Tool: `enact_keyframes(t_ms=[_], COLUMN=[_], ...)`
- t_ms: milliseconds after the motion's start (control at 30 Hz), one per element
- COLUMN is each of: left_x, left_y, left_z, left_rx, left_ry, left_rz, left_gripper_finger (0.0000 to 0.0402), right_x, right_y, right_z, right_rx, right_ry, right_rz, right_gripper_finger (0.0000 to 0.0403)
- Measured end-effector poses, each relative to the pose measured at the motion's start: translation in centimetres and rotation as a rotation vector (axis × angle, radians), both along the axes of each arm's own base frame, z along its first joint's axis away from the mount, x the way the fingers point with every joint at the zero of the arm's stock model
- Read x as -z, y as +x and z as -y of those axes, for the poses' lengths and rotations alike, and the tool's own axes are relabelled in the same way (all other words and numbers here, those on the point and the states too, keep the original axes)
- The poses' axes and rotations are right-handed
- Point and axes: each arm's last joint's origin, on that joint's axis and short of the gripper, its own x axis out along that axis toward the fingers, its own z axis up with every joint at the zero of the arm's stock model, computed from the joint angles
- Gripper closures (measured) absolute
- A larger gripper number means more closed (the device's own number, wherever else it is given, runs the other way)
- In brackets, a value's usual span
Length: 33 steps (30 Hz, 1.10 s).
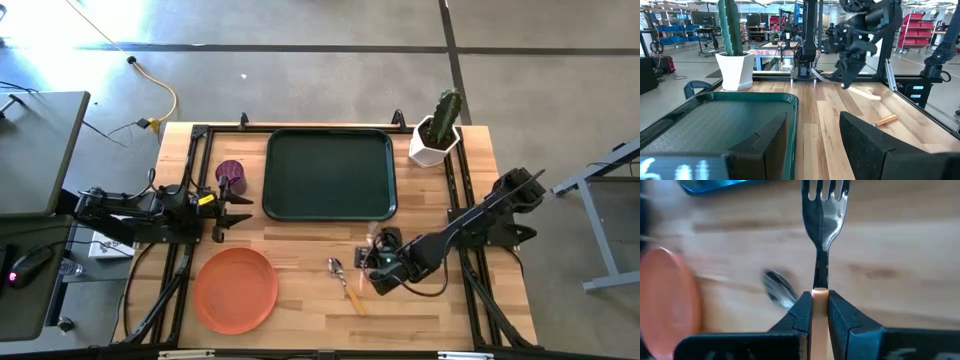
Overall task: Pick and place plate/cup/fork/spoon on tray
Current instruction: Put the orange fork on the serving tray
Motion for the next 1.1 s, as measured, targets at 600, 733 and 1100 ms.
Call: enact_keyframes(t_ms=[600, 733, 1100], left_x=[0.0, 0.0, 0.0], left_y=[0.0, 0.0, 0.0], left_z=[0.0, 0.0, 0.0], left_rx=[0.0, 0.0, 0.0], left_ry=[0.0, -0.001, -0.001], left_rz=[0.004, 0.004, 0.004], left_gripper_finger=[0.0232, 0.0232, 0.0232], right_x=[-5.5, -6.8, -7.2], right_y=[4.3, 4.1, 2.5], right_z=[11.2, 15.0, 24.4], right_rx=[-0.119, -0.127, -0.126], right_ry=[-0.226, -0.223, -0.153], right_rz=[-0.227, -0.322, -0.427], right_gripper_finger=[0.0384, 0.0384, 0.0384])
